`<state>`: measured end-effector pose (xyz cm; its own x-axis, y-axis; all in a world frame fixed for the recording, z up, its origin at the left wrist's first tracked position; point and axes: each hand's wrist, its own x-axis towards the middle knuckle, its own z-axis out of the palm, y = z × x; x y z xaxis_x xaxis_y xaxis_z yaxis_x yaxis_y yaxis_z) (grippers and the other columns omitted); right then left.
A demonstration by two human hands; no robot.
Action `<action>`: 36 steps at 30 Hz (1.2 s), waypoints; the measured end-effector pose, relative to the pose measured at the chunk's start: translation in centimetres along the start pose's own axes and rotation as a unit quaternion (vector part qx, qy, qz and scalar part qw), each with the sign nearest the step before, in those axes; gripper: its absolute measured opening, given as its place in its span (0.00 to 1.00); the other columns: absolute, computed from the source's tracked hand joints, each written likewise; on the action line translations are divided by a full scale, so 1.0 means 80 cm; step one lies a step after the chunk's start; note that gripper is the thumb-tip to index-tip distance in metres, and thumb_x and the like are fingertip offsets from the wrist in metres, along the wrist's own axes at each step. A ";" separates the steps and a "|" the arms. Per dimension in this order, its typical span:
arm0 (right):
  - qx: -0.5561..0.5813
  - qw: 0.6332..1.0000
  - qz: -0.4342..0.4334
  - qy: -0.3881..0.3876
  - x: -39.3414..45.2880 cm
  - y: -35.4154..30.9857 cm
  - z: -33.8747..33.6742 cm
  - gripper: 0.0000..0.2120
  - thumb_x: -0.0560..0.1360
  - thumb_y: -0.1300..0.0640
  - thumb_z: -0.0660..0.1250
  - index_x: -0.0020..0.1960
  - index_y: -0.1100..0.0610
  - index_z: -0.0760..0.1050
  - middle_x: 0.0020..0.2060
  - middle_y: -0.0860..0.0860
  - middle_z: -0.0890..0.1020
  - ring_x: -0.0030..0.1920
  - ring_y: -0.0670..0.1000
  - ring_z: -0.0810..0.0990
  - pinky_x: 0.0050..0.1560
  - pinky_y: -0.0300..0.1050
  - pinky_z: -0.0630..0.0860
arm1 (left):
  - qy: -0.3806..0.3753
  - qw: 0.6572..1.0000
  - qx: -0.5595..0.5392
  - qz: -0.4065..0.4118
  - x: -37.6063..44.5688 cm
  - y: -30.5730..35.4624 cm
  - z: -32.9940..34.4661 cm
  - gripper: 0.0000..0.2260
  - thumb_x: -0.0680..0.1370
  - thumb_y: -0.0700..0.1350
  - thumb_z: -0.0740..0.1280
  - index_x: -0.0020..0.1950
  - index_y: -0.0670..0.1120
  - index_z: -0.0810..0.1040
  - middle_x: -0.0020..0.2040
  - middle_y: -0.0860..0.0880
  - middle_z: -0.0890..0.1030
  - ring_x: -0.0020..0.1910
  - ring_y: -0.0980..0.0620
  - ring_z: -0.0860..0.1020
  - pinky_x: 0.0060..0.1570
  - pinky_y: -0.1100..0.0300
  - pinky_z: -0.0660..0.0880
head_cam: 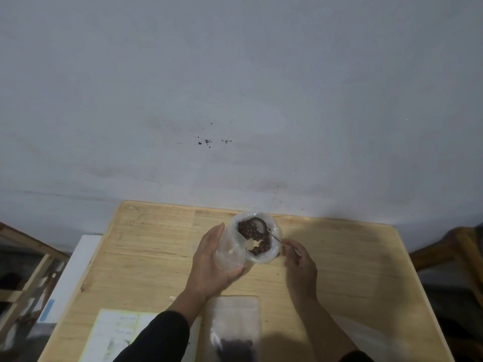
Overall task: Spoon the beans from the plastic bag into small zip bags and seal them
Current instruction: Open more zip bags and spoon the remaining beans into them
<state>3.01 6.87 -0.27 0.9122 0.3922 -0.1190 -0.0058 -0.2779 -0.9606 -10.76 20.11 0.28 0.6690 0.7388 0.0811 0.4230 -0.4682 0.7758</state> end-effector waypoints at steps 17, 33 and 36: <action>0.193 0.965 0.180 -0.006 -0.004 -0.003 0.010 0.08 0.78 0.65 0.60 0.50 0.62 0.79 0.38 0.58 0.81 0.35 0.51 0.78 0.31 0.36 0.74 | -0.001 1.000 -0.006 -0.015 0.004 0.000 -0.003 0.49 0.59 0.69 0.69 0.74 0.48 0.61 0.70 0.51 0.66 0.67 0.59 0.63 0.65 0.64 0.61; 0.178 0.982 0.027 -0.065 -0.008 -0.080 -0.030 0.11 0.78 0.65 0.58 0.44 0.60 0.79 0.33 0.55 0.79 0.30 0.47 0.77 0.28 0.37 0.73 | 0.021 0.999 -0.031 -0.036 0.014 0.006 0.000 0.49 0.61 0.54 0.79 0.75 0.47 0.58 0.72 0.48 0.63 0.71 0.54 0.61 0.70 0.63 0.56; 0.085 0.991 -0.057 -0.086 -0.016 -0.087 -0.026 0.12 0.78 0.64 0.60 0.43 0.55 0.79 0.32 0.52 0.80 0.29 0.47 0.76 0.27 0.38 0.74 | 0.029 0.999 -0.024 -0.029 0.016 0.006 0.000 0.49 0.61 0.55 0.79 0.75 0.47 0.58 0.72 0.48 0.63 0.71 0.53 0.61 0.69 0.62 0.57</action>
<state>2.75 6.48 7.05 0.8281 0.5594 -0.0349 0.0104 -0.0775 -0.9969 -9.71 20.81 0.76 0.6068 0.7918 0.0694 0.4298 -0.4003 0.8094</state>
